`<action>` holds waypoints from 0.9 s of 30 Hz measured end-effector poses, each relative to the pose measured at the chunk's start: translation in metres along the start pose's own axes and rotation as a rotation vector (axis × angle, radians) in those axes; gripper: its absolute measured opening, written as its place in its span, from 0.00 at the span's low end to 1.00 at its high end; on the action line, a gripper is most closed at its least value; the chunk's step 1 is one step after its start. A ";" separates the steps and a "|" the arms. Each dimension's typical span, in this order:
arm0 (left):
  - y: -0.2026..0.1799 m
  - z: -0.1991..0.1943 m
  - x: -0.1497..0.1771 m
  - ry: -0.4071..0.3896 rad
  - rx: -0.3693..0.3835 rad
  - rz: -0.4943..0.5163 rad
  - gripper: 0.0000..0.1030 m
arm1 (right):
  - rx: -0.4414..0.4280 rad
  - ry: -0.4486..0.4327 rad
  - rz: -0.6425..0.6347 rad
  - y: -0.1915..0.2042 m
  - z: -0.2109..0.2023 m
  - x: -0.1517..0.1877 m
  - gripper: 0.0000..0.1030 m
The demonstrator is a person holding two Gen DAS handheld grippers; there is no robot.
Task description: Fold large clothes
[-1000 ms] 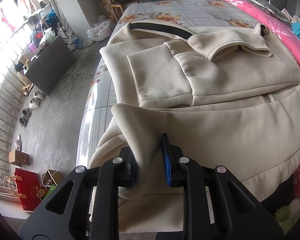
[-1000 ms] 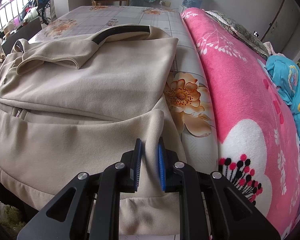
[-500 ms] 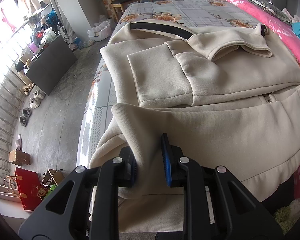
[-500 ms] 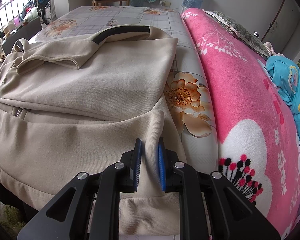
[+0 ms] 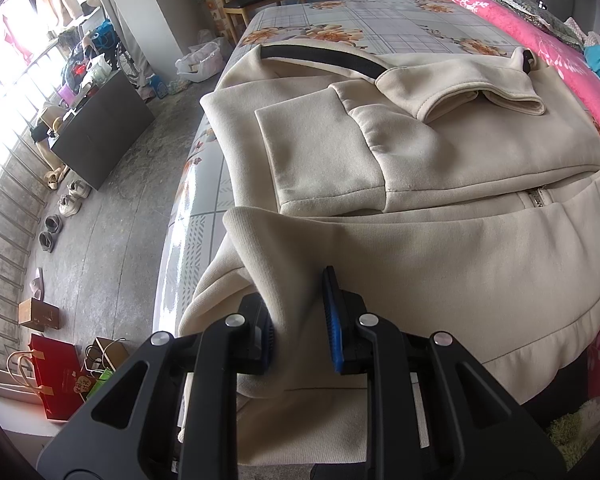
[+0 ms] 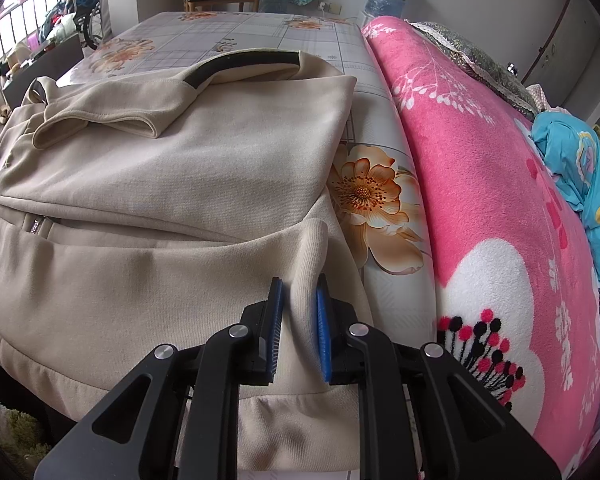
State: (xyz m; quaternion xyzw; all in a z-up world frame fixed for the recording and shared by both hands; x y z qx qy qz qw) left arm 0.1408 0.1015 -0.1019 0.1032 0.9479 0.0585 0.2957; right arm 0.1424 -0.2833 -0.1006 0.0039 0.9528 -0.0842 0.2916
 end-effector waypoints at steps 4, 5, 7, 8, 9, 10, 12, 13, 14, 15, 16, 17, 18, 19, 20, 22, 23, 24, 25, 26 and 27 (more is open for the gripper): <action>0.000 0.000 0.000 0.000 0.000 -0.001 0.20 | 0.001 -0.001 -0.001 0.000 0.000 0.000 0.15; 0.000 0.000 0.000 -0.001 -0.001 -0.003 0.20 | 0.001 -0.001 -0.001 0.000 0.000 0.000 0.15; 0.001 -0.001 0.001 -0.001 -0.002 -0.006 0.20 | 0.008 -0.007 -0.006 0.000 -0.001 0.000 0.15; 0.001 -0.001 0.001 -0.002 -0.002 -0.005 0.20 | 0.011 -0.009 -0.009 0.001 -0.001 0.000 0.15; 0.001 -0.001 0.002 -0.002 -0.003 -0.005 0.20 | 0.017 -0.012 -0.014 0.001 -0.001 0.000 0.15; 0.001 -0.001 0.001 -0.003 -0.004 -0.006 0.20 | 0.022 -0.014 -0.019 0.001 -0.002 -0.001 0.15; 0.001 -0.002 0.002 -0.004 -0.005 -0.009 0.20 | 0.032 -0.022 -0.027 0.002 -0.004 -0.001 0.11; 0.001 -0.001 0.001 -0.003 -0.004 -0.008 0.19 | 0.034 -0.025 -0.029 0.002 -0.005 -0.001 0.10; 0.001 -0.001 0.002 -0.004 -0.005 -0.008 0.19 | 0.036 -0.031 -0.031 0.002 -0.007 -0.002 0.09; 0.001 -0.002 0.002 -0.004 -0.005 -0.008 0.18 | 0.038 -0.035 -0.032 0.002 -0.008 -0.002 0.08; 0.000 -0.002 0.001 -0.004 -0.006 -0.010 0.18 | 0.040 -0.038 -0.033 0.003 -0.009 -0.002 0.08; 0.001 -0.003 0.002 -0.005 -0.007 -0.010 0.16 | 0.041 -0.041 -0.032 0.003 -0.011 -0.001 0.08; 0.001 -0.003 0.002 -0.007 -0.008 -0.010 0.15 | 0.043 -0.045 -0.030 0.003 -0.012 -0.001 0.07; 0.001 -0.004 0.002 -0.008 -0.009 -0.011 0.14 | 0.044 -0.049 -0.029 0.002 -0.013 -0.001 0.07; 0.001 -0.004 0.002 -0.009 -0.009 -0.011 0.13 | 0.045 -0.052 -0.026 0.002 -0.014 -0.001 0.07; 0.000 -0.006 0.001 -0.013 -0.011 -0.010 0.11 | 0.045 -0.060 -0.019 0.001 -0.017 -0.001 0.07; 0.000 -0.007 0.001 -0.016 -0.013 -0.010 0.10 | 0.046 -0.064 -0.017 0.000 -0.018 -0.002 0.07; 0.000 -0.009 0.001 -0.020 -0.015 -0.008 0.08 | 0.047 -0.066 -0.015 0.000 -0.019 -0.002 0.07; -0.001 -0.010 0.000 -0.023 -0.016 -0.007 0.08 | 0.050 -0.070 -0.014 0.001 -0.020 -0.001 0.07; -0.001 -0.011 0.000 -0.026 -0.018 -0.005 0.07 | 0.050 -0.072 -0.013 0.000 -0.021 -0.001 0.07; -0.001 -0.012 0.000 -0.030 -0.020 -0.004 0.07 | 0.053 -0.076 -0.013 0.000 -0.023 -0.001 0.07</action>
Point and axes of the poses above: each gripper's, at about its wrist camera, not at the fingertips, and z roughly the way its jaws point, y to its left, x to its underside, the point moved 8 cm from there along z, roughly the way its jaws point, and after that the axes turned 5 degrees about -y, right-handed, at the moved point
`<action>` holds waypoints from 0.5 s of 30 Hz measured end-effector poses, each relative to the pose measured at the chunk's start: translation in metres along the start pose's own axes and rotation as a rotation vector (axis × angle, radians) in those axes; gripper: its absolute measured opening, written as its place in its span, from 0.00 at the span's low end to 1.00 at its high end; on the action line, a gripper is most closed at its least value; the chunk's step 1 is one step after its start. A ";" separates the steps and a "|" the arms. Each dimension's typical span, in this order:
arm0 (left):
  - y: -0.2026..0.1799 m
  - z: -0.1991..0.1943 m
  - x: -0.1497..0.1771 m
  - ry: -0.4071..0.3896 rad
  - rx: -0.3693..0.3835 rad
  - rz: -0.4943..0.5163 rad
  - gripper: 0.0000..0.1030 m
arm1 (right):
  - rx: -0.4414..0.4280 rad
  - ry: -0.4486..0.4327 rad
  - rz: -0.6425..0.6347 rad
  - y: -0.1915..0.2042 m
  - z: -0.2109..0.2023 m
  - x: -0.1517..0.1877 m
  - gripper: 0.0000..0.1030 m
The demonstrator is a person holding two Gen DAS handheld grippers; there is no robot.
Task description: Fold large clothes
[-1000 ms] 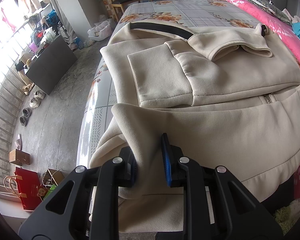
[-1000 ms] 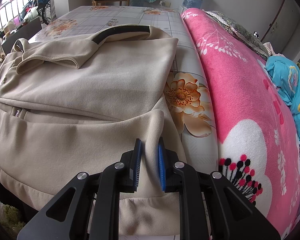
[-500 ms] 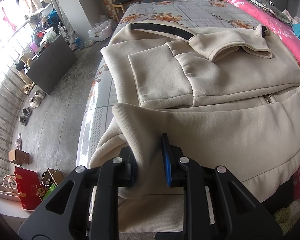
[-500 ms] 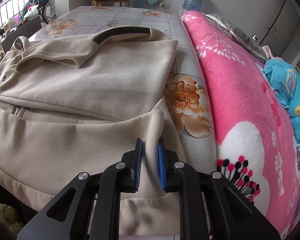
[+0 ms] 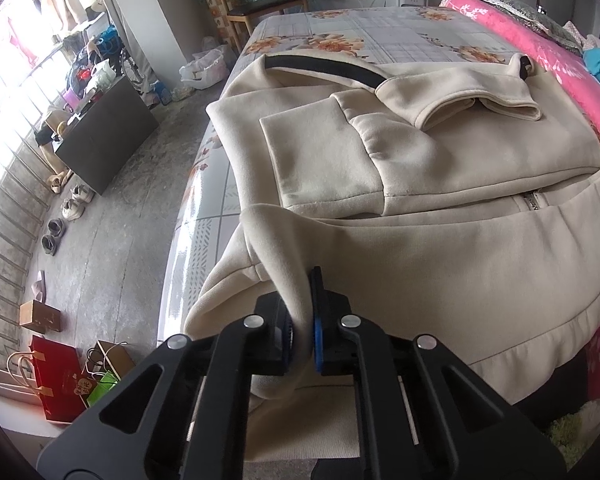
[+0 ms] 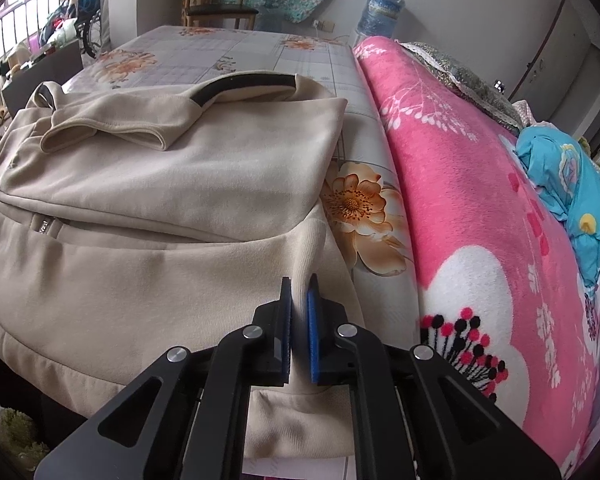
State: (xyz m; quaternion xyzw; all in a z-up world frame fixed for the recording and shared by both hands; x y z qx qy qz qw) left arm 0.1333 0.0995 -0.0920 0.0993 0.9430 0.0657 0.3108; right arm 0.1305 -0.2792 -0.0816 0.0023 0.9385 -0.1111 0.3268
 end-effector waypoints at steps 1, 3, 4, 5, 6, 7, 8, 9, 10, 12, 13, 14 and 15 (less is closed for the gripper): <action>0.000 0.000 -0.001 -0.002 -0.001 0.001 0.07 | 0.001 -0.003 0.001 0.000 -0.001 0.000 0.07; -0.001 -0.003 -0.001 -0.008 -0.003 0.001 0.07 | 0.004 -0.008 0.002 0.000 -0.003 0.000 0.07; -0.001 -0.004 -0.001 -0.011 -0.003 0.001 0.07 | 0.006 -0.012 0.003 -0.001 -0.005 0.000 0.07; -0.001 -0.005 -0.001 -0.013 -0.003 0.000 0.06 | 0.007 -0.015 0.003 -0.001 -0.006 0.000 0.07; -0.001 -0.007 -0.001 -0.016 -0.003 0.000 0.06 | 0.008 -0.018 0.003 -0.001 -0.007 0.000 0.07; -0.001 -0.008 -0.001 -0.018 -0.004 0.000 0.06 | 0.010 -0.021 0.004 -0.001 -0.008 0.000 0.07; -0.001 -0.009 -0.001 -0.021 -0.004 0.000 0.06 | 0.010 -0.023 0.004 -0.001 -0.009 0.000 0.07; -0.001 -0.010 -0.001 -0.024 -0.004 0.000 0.06 | 0.011 -0.026 0.006 -0.001 -0.011 0.000 0.07; -0.001 -0.011 -0.001 -0.027 -0.005 -0.001 0.06 | 0.012 -0.029 0.008 -0.002 -0.012 0.000 0.07; -0.001 -0.013 -0.001 -0.031 -0.005 -0.002 0.06 | 0.013 -0.035 0.012 -0.002 -0.014 0.001 0.07; -0.001 -0.014 -0.001 -0.033 -0.005 -0.003 0.06 | 0.013 -0.039 0.014 -0.003 -0.016 0.001 0.07; -0.001 -0.015 -0.001 -0.035 -0.005 -0.005 0.06 | 0.013 -0.042 0.016 -0.003 -0.017 0.001 0.07; -0.001 -0.016 0.000 -0.037 -0.005 -0.006 0.06 | 0.013 -0.045 0.017 -0.004 -0.018 0.001 0.07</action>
Point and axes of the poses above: each gripper's, at about its wrist camera, not at the fingertips, and z roughly the way its jaws point, y to its left, x to its underside, the point moved 8 cm from there along z, roughly the way its jaws point, and after that the axes turned 5 degrees about -y, right-handed, at the moved point
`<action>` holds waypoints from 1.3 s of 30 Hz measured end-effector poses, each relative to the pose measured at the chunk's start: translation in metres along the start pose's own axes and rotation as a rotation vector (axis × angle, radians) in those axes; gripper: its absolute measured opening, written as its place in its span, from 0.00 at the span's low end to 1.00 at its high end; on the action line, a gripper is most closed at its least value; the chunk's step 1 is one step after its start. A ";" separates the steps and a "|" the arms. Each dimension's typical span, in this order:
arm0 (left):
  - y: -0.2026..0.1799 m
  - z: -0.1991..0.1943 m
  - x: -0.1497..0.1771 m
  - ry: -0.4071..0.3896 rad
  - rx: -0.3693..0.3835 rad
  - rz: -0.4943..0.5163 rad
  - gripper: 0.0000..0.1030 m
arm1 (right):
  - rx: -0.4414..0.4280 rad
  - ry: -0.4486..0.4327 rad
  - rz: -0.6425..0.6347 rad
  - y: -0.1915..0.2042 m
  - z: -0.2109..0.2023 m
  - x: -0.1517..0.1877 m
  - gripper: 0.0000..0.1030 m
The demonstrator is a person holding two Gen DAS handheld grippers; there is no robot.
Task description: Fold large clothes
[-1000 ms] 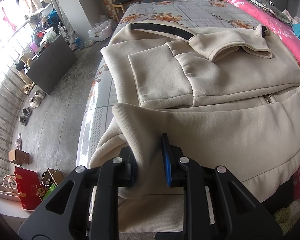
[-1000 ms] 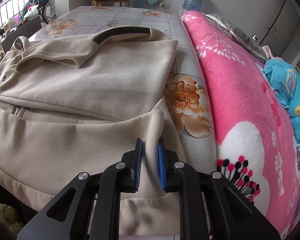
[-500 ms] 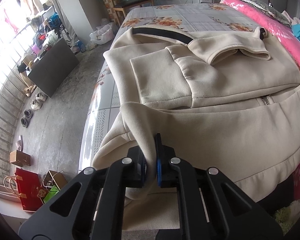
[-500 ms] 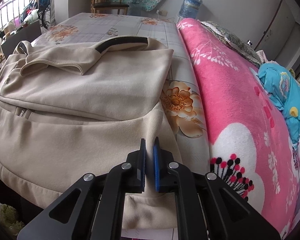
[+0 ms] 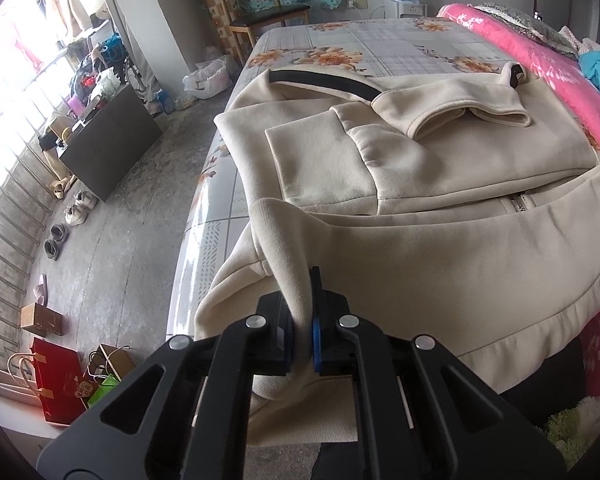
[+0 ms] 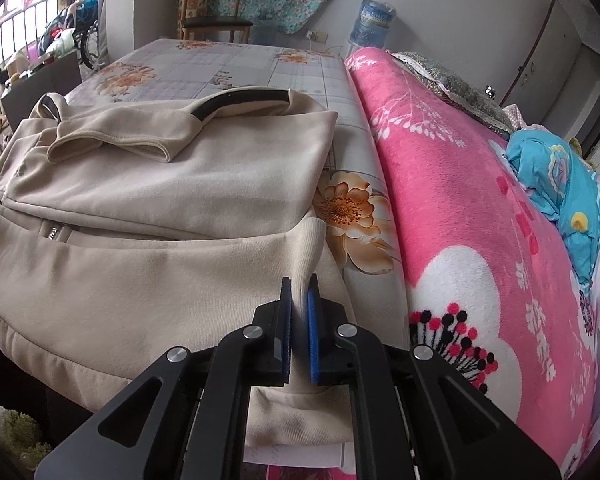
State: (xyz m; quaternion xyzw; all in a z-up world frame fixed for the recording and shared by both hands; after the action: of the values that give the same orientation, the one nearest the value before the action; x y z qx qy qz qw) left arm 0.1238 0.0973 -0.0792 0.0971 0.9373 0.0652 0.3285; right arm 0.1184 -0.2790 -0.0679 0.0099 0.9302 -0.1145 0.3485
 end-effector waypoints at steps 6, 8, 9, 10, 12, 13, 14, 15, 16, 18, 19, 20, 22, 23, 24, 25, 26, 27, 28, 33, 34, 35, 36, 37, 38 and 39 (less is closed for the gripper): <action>0.001 -0.007 0.000 -0.014 -0.002 -0.003 0.06 | -0.001 -0.020 0.012 -0.001 -0.007 0.000 0.07; 0.001 -0.010 0.001 -0.020 -0.002 -0.005 0.06 | -0.002 -0.028 0.015 -0.002 -0.010 -0.001 0.07; 0.001 -0.011 0.001 -0.022 -0.003 -0.005 0.06 | -0.002 -0.031 0.016 -0.001 -0.011 -0.001 0.07; 0.001 -0.013 0.001 -0.024 -0.003 -0.006 0.06 | -0.002 -0.036 0.017 -0.002 -0.012 -0.001 0.07; 0.001 -0.016 0.001 -0.031 -0.004 -0.008 0.06 | -0.003 -0.044 0.020 -0.002 -0.015 -0.001 0.07; 0.001 -0.017 0.001 -0.034 -0.005 -0.009 0.06 | -0.003 -0.049 0.021 -0.002 -0.017 -0.001 0.07; 0.001 -0.018 0.001 -0.037 -0.006 -0.010 0.06 | -0.004 -0.055 0.024 -0.003 -0.019 -0.001 0.07; 0.001 -0.020 0.001 -0.041 -0.007 -0.010 0.06 | -0.005 -0.058 0.025 -0.002 -0.020 -0.001 0.07; 0.001 -0.021 0.001 -0.044 -0.008 -0.010 0.06 | -0.005 -0.063 0.027 -0.003 -0.022 -0.001 0.07; 0.001 -0.025 0.002 -0.053 -0.011 -0.010 0.06 | -0.006 -0.073 0.032 -0.003 -0.025 -0.001 0.07; 0.001 -0.027 0.002 -0.057 -0.012 -0.010 0.06 | -0.007 -0.079 0.034 -0.004 -0.027 -0.001 0.07; 0.001 -0.029 0.002 -0.065 -0.014 -0.011 0.06 | -0.008 -0.087 0.038 -0.004 -0.030 -0.001 0.07; 0.002 -0.036 0.002 -0.083 -0.016 -0.018 0.06 | -0.006 -0.106 0.043 -0.005 -0.036 -0.001 0.06; 0.003 -0.039 0.002 -0.094 -0.015 -0.022 0.06 | -0.004 -0.115 0.044 -0.005 -0.038 -0.002 0.06; 0.005 -0.046 0.000 -0.117 -0.012 -0.031 0.05 | 0.000 -0.128 0.047 -0.006 -0.042 -0.002 0.06; 0.005 -0.051 -0.001 -0.134 -0.009 -0.040 0.05 | 0.001 -0.139 0.049 -0.007 -0.045 -0.003 0.06; 0.007 -0.057 -0.003 -0.155 0.000 -0.051 0.05 | 0.004 -0.149 0.052 -0.007 -0.048 -0.004 0.06; 0.008 -0.063 -0.004 -0.174 0.008 -0.059 0.05 | 0.008 -0.160 0.054 -0.009 -0.052 -0.005 0.06; 0.010 -0.071 -0.007 -0.204 0.016 -0.068 0.05 | 0.013 -0.171 0.056 -0.010 -0.055 -0.007 0.06; 0.016 -0.104 -0.020 -0.325 0.064 -0.084 0.05 | 0.029 -0.222 0.088 -0.020 -0.074 -0.014 0.06; 0.016 -0.108 -0.023 -0.342 0.073 -0.085 0.05 | 0.035 -0.229 0.092 -0.022 -0.077 -0.016 0.06; 0.017 -0.112 -0.026 -0.358 0.081 -0.086 0.05 | 0.040 -0.237 0.099 -0.024 -0.080 -0.018 0.06; 0.018 -0.114 -0.029 -0.370 0.087 -0.086 0.05 | 0.042 -0.242 0.106 -0.025 -0.082 -0.020 0.06; 0.019 -0.116 -0.032 -0.379 0.092 -0.086 0.05 | 0.041 -0.250 0.114 -0.026 -0.085 -0.023 0.06; 0.021 -0.116 -0.035 -0.386 0.096 -0.087 0.05 | 0.039 -0.259 0.123 -0.027 -0.087 -0.026 0.06; 0.022 -0.116 -0.040 -0.391 0.102 -0.089 0.05 | 0.038 -0.270 0.131 -0.029 -0.089 -0.031 0.06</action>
State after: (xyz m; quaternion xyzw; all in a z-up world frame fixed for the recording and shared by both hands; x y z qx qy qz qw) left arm 0.0843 0.1031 0.0394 0.0827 0.8611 -0.0172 0.5013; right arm 0.0812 -0.2858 0.0238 0.0619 0.8699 -0.1096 0.4769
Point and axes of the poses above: each gripper's, at about its wrist camera, not at the fingertips, and z roughly the way its jaws point, y to its left, x to its underside, the point moved 8 cm from there along z, roughly the way its jaws point, and after that the axes turned 5 degrees about -y, right-handed, at the moved point
